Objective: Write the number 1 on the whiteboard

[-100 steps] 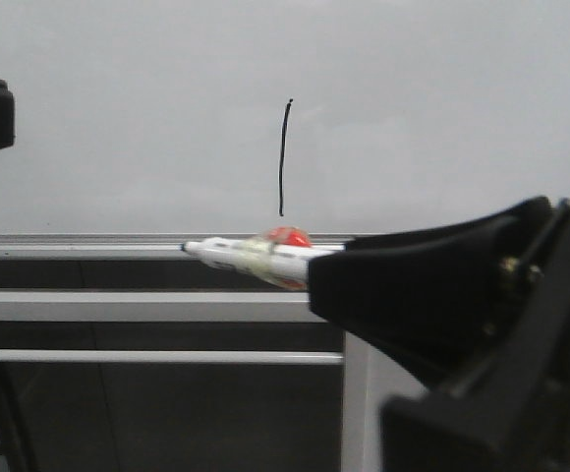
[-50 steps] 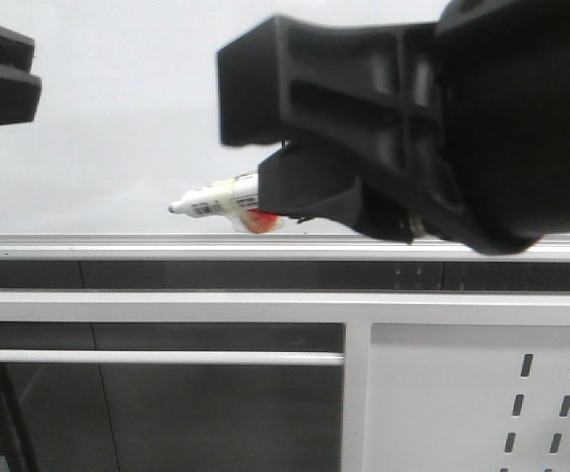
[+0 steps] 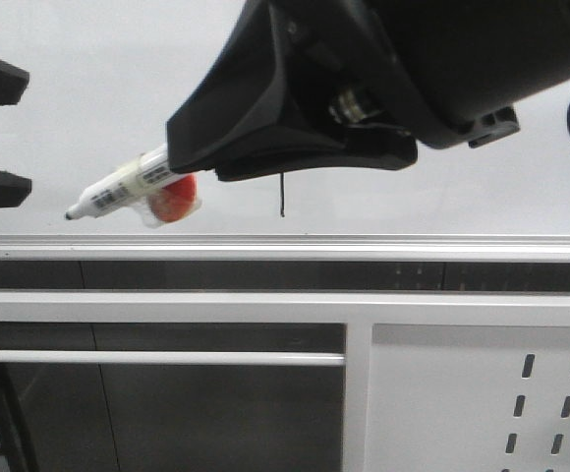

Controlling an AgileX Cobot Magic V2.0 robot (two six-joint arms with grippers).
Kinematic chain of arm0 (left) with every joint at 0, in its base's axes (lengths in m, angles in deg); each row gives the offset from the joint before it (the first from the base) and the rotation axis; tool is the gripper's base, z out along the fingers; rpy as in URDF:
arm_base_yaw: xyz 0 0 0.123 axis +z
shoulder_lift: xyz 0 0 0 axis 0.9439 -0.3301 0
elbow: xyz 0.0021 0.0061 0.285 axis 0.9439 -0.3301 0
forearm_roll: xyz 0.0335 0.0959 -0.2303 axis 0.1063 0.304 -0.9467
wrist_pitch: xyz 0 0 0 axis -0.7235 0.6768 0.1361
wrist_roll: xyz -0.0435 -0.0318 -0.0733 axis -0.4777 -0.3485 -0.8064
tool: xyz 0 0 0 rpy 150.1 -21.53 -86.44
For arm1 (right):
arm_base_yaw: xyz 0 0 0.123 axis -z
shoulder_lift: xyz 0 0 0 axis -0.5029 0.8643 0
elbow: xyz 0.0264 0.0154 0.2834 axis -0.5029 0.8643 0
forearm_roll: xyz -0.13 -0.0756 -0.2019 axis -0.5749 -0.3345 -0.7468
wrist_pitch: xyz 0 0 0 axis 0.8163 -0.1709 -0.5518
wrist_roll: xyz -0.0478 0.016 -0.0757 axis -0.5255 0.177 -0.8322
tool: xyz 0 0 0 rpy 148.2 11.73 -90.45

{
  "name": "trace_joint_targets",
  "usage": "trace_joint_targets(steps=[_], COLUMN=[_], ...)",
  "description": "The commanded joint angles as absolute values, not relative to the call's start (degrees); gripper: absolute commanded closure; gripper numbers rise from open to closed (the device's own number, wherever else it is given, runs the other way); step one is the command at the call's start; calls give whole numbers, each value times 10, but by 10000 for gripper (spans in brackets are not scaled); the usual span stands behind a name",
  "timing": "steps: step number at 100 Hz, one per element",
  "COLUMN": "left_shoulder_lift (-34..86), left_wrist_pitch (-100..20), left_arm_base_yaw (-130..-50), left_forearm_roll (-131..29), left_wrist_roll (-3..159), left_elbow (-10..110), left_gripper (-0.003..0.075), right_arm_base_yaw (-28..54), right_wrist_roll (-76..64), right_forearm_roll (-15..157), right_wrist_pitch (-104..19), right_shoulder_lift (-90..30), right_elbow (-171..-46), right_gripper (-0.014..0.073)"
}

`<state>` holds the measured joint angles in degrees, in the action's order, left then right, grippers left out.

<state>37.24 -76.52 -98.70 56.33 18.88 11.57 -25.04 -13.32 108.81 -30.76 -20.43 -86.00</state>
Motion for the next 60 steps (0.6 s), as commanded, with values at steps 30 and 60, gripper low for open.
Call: trace_joint_targets(steps=[30,60], left_shoulder_lift=[360,344], left_wrist_pitch=[-793,-819], left_arm_base_yaw=[-988,-988], left_forearm_roll=[572,568], left_wrist_roll=[184,184], left_elbow=[135,135], left_gripper=[397,397], right_arm_base_yaw=[-246,-246], right_wrist_roll=[-140,-140], right_forearm_roll=[1081,1079], right_wrist_pitch=[-322,-318], right_shoulder_lift=[-226,-228], right_elbow=[-885,-889], right_gripper=[655,655])
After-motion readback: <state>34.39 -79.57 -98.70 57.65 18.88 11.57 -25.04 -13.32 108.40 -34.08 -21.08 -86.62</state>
